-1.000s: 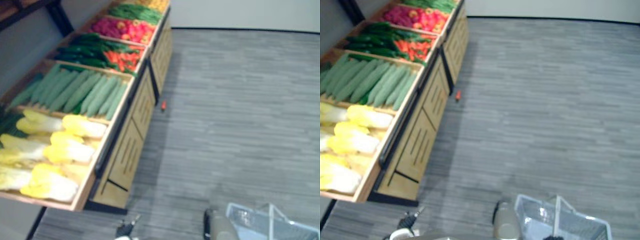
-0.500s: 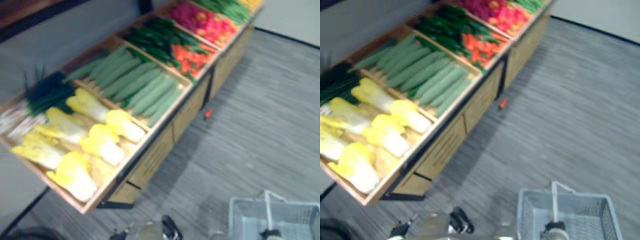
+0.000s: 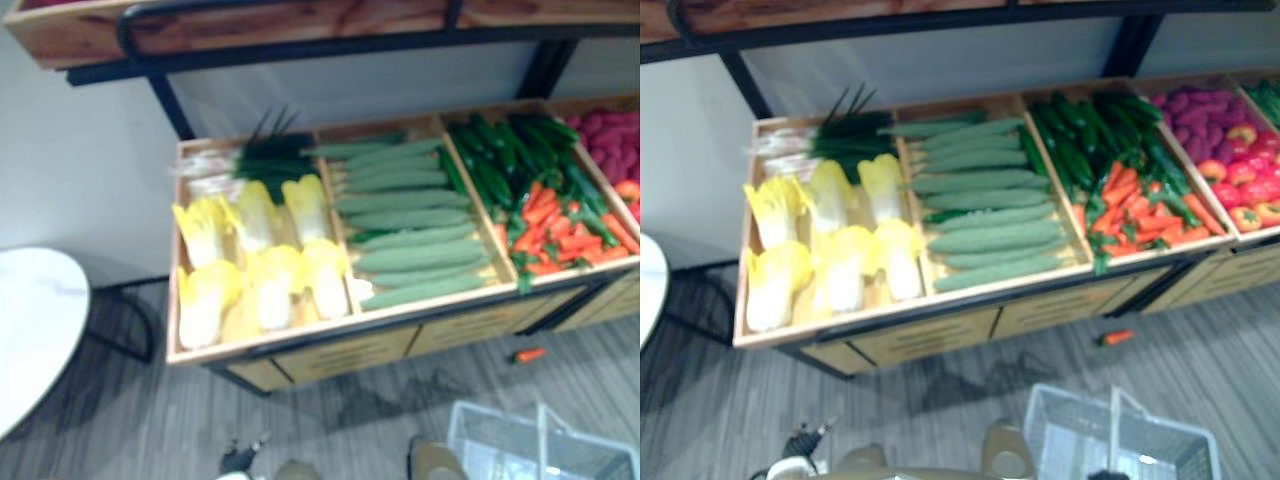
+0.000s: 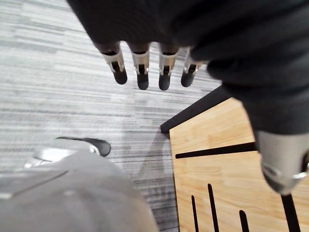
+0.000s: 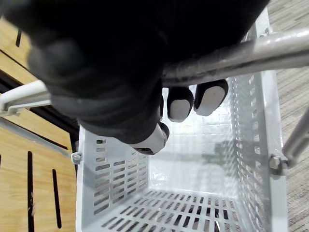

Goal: Pick vegetable in the basket

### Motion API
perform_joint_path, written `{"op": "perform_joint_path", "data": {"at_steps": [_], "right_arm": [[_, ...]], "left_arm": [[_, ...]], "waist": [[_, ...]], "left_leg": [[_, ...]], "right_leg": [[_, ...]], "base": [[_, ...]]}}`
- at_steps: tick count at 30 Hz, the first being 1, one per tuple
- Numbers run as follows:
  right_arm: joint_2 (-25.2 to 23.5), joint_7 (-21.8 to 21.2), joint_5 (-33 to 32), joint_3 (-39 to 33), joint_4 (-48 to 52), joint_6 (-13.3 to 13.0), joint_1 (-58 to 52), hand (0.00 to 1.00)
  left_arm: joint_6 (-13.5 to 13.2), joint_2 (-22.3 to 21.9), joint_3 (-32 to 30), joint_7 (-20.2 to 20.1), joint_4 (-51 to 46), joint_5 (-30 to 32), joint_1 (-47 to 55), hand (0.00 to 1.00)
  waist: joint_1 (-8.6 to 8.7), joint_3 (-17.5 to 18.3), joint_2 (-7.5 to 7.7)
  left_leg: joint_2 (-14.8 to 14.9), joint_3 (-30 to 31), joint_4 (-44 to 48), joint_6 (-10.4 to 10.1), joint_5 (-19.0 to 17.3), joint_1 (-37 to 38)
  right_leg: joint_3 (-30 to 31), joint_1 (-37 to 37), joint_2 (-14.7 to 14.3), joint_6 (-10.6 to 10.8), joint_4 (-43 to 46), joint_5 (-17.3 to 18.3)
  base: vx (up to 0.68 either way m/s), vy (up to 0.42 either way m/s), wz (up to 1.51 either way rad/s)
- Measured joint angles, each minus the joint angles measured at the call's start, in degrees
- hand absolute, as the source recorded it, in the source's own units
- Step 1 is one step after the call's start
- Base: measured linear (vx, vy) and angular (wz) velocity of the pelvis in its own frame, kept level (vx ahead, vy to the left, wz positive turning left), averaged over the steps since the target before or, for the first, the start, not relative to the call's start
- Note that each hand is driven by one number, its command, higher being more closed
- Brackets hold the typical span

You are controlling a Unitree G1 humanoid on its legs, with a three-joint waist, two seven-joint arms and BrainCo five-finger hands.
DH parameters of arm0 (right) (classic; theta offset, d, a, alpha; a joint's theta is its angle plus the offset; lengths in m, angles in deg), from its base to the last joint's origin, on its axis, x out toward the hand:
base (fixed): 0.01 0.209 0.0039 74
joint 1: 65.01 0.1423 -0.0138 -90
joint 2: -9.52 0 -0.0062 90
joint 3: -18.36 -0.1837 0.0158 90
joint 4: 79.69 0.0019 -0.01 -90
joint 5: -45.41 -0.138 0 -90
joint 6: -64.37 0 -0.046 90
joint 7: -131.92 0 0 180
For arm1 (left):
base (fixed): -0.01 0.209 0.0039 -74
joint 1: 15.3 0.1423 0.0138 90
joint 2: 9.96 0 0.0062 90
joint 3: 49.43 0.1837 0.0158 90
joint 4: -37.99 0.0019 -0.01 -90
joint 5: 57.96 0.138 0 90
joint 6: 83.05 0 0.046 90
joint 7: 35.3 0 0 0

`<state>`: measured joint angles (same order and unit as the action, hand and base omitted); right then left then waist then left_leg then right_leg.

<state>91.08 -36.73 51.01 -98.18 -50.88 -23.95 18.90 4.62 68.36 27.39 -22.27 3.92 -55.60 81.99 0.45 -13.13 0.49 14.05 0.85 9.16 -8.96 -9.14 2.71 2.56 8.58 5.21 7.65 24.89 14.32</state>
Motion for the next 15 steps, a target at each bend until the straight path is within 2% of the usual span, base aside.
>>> {"op": "perform_joint_path", "data": {"at_steps": [2, 4, 6, 8, 11, 12, 15], "right_arm": [[-1.2, 0.2, -1.3, -0.3, 0.1, -0.6, -1.0, 1.0], [-2.2, 0.3, -2.0, -0.8, 0.2, -0.6, -1.7, 1.0], [-2.9, 0.4, -2.2, -2.4, 0.2, -0.6, -2.0, 1.0], [-3.0, 0.6, -3.0, -2.7, 0.2, -0.6, -2.0, 1.0], [-3.8, 0.7, -3.9, -3.0, 0.1, -0.6, -3.3, 1.0], [-4.2, 0.7, -4.4, -3.4, 0.1, -0.6, -4.2, 1.0], [-4.4, 0.7, -4.5, -3.4, 0.0, -0.6, -5.4, 1.0]], "left_arm": [[0.0, -0.6, -1.4, -0.3, -0.1, 0.0, -0.3, 0.0], [0.0, -0.6, -2.3, -0.4, -0.1, -0.5, -0.4, 0.0], [0.0, -0.7, -3.0, -0.3, -0.1, -2.2, -0.6, 0.0], [0.0, -0.6, -4.0, -0.1, -1.6, -2.2, -0.9, 0.0], [0.0, -0.4, -4.7, 0.5, -6.5, -2.2, -1.4, 0.0], [0.0, -0.1, -4.6, 0.9, -12.0, -2.2, -1.8, 0.0], [-0.2, 1.1, -4.1, 2.3, -19.5, -2.2, -3.3, 0.0]], "waist": [[0.09, 0.1, -0.31], [0.36, 0.0, -0.12], [0.94, 0.1, -0.07], [1.05, 0.3, -0.56], [1.1, 0.6, -0.88], [1.26, 0.8, -0.85], [1.37, 1.0, -0.79]], "left_leg": [[1.1, -0.1, -0.1, 0.5, 2.0, -1.5], [1.1, -3.1, -0.5, 1.2, 4.6, -1.7], [1.1, -9.9, -1.8, 2.4, 6.5, -1.1], [0.4, -15.4, -4.5, 2.6, 9.2, 0.2], [-0.2, -15.4, -6.5, 2.5, 9.7, 1.1], [-0.5, -14.6, -7.7, 2.0, 10.4, 1.9], [-0.8, -14.2, -9.3, 1.6, 11.2, 2.9]], "right_leg": [[-3.6, -0.8, 0.0, -1.2, 0.3, 1.1], [-6.2, -2.3, 0.7, -1.6, 0.0, 1.8], [-8.4, -3.9, 1.9, -1.6, -1.3, 2.0], [-8.5, -5.0, 2.3, -1.6, -3.0, 2.0], [-9.6, -6.9, 2.5, -1.4, -4.4, 1.0], [-10.6, -8.6, 2.7, -1.6, -5.0, 0.8], [-10.7, -10.2, 2.7, -1.7, -6.0, 0.6]], "base": [[0.06, -0.226, 0.92], [0.07, -0.161, 0.83], [0.07, -0.049, 0.58], [0.09, -0.006, 0.34], [0.14, 0.019, 0.33], [0.09, 0.008, 0.3], [0.06, 0.008, 0.34]]}}
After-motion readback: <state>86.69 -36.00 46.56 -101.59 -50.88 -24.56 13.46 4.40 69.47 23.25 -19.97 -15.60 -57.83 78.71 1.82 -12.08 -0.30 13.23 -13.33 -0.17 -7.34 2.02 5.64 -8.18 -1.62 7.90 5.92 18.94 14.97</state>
